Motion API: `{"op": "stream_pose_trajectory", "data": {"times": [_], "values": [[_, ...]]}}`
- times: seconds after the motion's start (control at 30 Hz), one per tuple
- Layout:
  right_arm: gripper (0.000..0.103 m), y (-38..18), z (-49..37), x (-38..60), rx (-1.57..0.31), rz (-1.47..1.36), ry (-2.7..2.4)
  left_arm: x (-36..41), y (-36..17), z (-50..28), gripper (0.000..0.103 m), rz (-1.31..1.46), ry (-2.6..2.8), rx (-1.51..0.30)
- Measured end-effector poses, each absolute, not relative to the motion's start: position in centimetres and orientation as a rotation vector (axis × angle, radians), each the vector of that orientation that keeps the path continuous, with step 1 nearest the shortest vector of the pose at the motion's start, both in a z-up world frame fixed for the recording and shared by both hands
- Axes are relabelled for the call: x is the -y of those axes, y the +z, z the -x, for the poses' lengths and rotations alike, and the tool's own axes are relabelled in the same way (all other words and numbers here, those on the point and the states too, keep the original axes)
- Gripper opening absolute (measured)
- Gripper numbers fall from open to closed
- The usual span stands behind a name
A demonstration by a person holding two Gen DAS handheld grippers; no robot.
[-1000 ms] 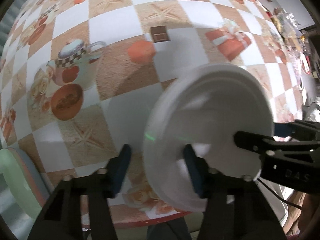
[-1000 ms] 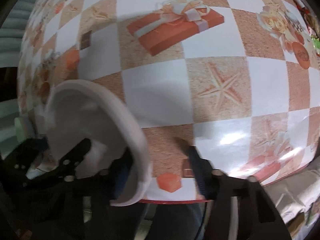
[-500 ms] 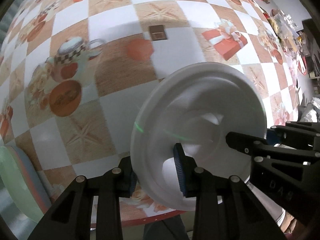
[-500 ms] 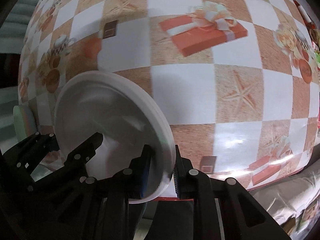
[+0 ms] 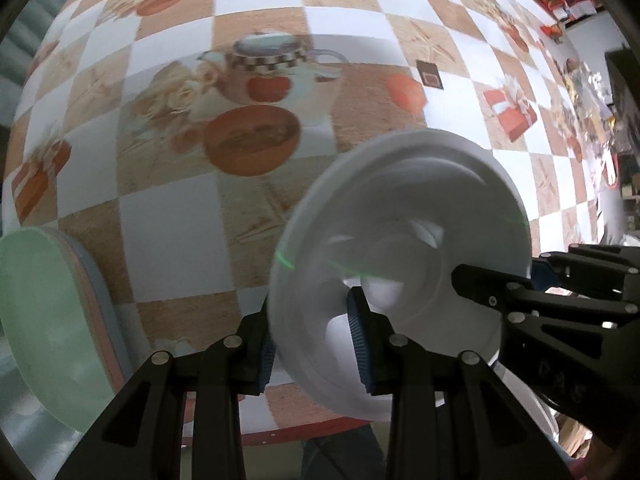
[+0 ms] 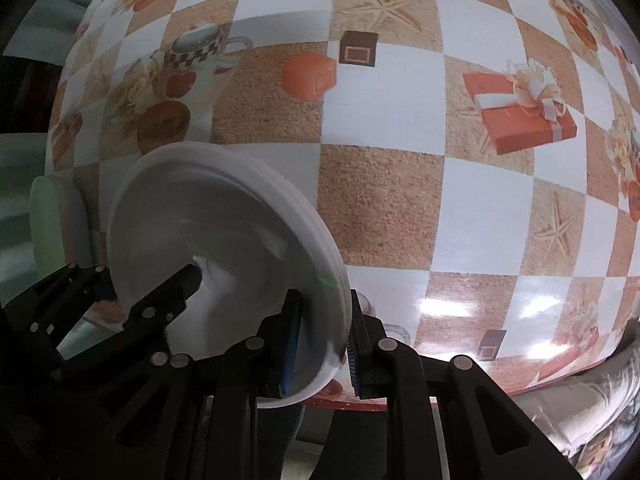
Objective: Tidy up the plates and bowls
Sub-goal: 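Lift the white plate stack with both grippers and carry it toward the green plate stack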
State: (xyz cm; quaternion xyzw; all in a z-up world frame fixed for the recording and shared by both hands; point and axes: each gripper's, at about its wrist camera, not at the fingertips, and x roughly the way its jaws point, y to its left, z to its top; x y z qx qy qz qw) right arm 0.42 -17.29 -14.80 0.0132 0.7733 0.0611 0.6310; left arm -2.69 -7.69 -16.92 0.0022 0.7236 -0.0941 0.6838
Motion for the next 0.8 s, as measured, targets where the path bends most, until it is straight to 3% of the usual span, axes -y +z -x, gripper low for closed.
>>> {"op": "stream_pose_trajectory", "data": {"times": [0.8], "values": [[0.023, -14.1, 1.7, 8.4, -1.767, 0.013, 0.156, 2.4, -16.0, 2.7, 0.035, 0.008, -0.141, -1.607]]}}
